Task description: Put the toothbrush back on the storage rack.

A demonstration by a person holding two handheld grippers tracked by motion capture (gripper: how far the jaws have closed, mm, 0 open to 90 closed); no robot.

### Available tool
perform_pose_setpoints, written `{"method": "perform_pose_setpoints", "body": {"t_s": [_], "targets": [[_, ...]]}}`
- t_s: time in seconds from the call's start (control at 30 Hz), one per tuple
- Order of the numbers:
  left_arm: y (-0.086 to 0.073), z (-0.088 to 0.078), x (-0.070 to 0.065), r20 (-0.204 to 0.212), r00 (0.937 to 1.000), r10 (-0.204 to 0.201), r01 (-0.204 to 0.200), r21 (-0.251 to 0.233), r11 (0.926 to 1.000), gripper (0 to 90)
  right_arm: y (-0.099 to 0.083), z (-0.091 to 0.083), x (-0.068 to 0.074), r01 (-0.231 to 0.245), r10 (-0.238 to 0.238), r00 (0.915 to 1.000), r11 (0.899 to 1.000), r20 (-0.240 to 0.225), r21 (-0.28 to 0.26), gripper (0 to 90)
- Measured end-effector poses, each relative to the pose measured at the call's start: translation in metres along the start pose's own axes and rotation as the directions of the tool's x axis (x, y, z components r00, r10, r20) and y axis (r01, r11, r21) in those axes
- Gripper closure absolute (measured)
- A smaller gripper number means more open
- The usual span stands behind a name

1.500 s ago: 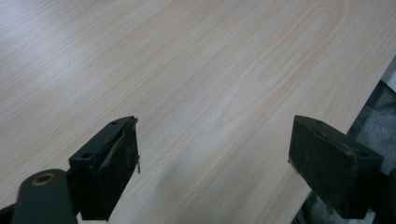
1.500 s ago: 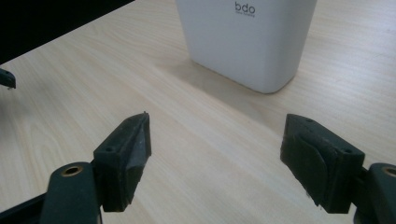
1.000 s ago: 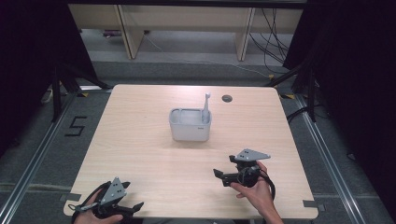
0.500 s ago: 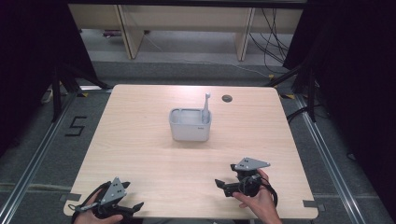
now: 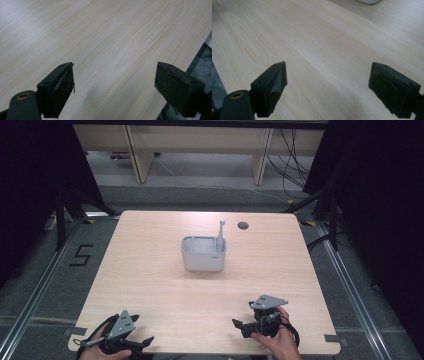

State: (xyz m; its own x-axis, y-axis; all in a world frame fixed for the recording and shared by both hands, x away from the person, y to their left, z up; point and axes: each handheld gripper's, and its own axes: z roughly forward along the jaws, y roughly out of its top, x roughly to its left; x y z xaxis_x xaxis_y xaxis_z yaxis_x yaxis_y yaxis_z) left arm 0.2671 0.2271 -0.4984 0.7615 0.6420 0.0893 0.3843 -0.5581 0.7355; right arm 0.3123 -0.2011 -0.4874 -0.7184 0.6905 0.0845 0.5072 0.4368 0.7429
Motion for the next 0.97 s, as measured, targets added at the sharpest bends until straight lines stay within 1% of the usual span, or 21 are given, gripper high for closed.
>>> {"method": "perform_pose_setpoints", "body": {"t_s": [0.07,0.1,0.13,0.17,0.27,0.3,0.33,0.37,0.4,0.43,0.5,0.53,0.57,0.6,0.63,0.67,0.7,0.73,0.87,0.9,0.97], "targets": [[0.0,0.0,0.0,0.002,1.0,-0.005,0.005,0.0,1.0,15.5,-0.002,-0.001,0.002,-0.002,0.001,1.0,1.0,0.004,0.011,15.8],[0.0,0.0,0.0,0.001,1.0,-0.005,0.005,-0.001,1.0,15.5,-0.003,-0.001,0.004,-0.008,0.008,0.9999,1.0,0.01,0.027,15.9],[0.0,0.0,0.0,0.001,1.0,-0.005,0.005,-0.001,1.0,15.5,-0.003,-0.001,0.004,-0.008,0.008,0.9999,1.0,0.01,0.027,15.9],[0.0,0.0,0.0,0.001,1.0,-0.005,0.005,-0.001,1.0,15.5,-0.004,-0.001,0.004,0.016,-0.016,0.9999,0.999,0.005,0.032,15.9],[0.0,0.0,0.0,0.001,1.0,-0.008,0.008,-0.002,1.0,15.5,-0.006,-0.001,0.005,0.02,-0.021,0.9997,0.999,0.01,0.04,15.9],[0.0,0.0,0.0,0.0,1.0,-0.005,0.005,-0.002,1.0,15.5,-0.006,-0.001,0.005,0.037,-0.037,0.9993,0.999,0.011,0.039,15.9],[0.0,0.0,0.0,0.001,1.0,-0.002,0.002,-0.001,1.0,15.5,-0.008,-0.002,0.006,0.017,-0.017,0.9998,0.999,0.001,0.046,15.9],[0.0,0.0,0.0,0.002,1.0,-0.006,0.006,-0.001,1.0,15.5,-0.008,-0.002,0.006,0.028,-0.028,0.9996,0.998,0.003,0.049,15.9],[0.0,0.0,0.0,0.001,1.0,-0.008,0.008,-0.002,1.0,15.5,-0.009,-0.003,0.008,0.016,-0.016,0.9997,0.998,0.015,0.056,15.9],[0.0,0.0,0.0,0.0,1.0,-0.008,0.008,-0.003,1.0,15.5,-0.01,-0.003,0.008,0.018,-0.019,0.9997,0.998,0.014,0.054,15.9],[0.0,0.0,-0.001,-0.003,0.9999,-0.013,0.013,-0.003,0.9999,15.5,-0.011,-0.005,0.01,-0.002,0.001,0.9998,0.998,0.021,0.064,15.9],[0.0,0.0,0.0,-0.003,1.0,-0.007,0.007,0.001,1.0,15.5,-0.011,-0.006,0.01,0.014,-0.015,0.9997,0.998,0.019,0.057,15.9],[0.0,0.0,-0.001,-0.001,1.0,-0.008,0.008,0.0,1.0,15.5,-0.011,-0.006,0.011,0.014,-0.015,0.9998,0.998,0.016,0.058,15.9],[0.0,0.0,0.0,0.001,1.0,-0.006,0.006,-0.001,1.0,15.5,-0.012,-0.006,0.009,0.035,-0.035,0.9993,0.998,0.011,0.054,15.9],[0.0,0.0,0.0,0.0,1.0,-0.008,0.008,-0.002,1.0,15.5,-0.012,-0.006,0.009,0.033,-0.034,0.9994,0.998,0.001,0.054,15.9],[0.0,0.0,0.0,0.0,1.0,-0.006,0.006,-0.002,1.0,15.4,-0.013,-0.006,0.01,0.03,-0.031,0.9995,0.998,0.012,0.05,15.9],[0.0,0.0,0.0,0.001,1.0,-0.005,0.005,-0.002,1.0,15.5,-0.013,-0.007,0.012,0.007,-0.008,0.9998,0.998,0.021,0.066,15.9],[0.0,0.0,0.0,0.001,1.0,-0.005,0.005,-0.002,1.0,15.5,-0.014,-0.007,0.01,0.034,-0.034,0.9993,0.998,0.016,0.055,15.9],[0.0,0.0,0.0,0.001,1.0,-0.005,0.005,-0.002,1.0,15.5,-0.015,-0.007,0.01,0.028,-0.029,0.9994,0.998,0.019,0.057,15.9],[0.0,0.0,0.0,0.0,1.0,-0.008,0.008,-0.002,1.0,15.5,-0.015,-0.008,0.011,0.013,-0.014,0.9997,0.997,0.018,0.074,15.9],[0.0,0.0,0.0,-0.001,1.0,-0.008,0.008,-0.003,1.0,15.5,-0.015,-0.008,0.011,0.009,-0.01,0.9998,0.997,0.02,0.077,15.9]]}}
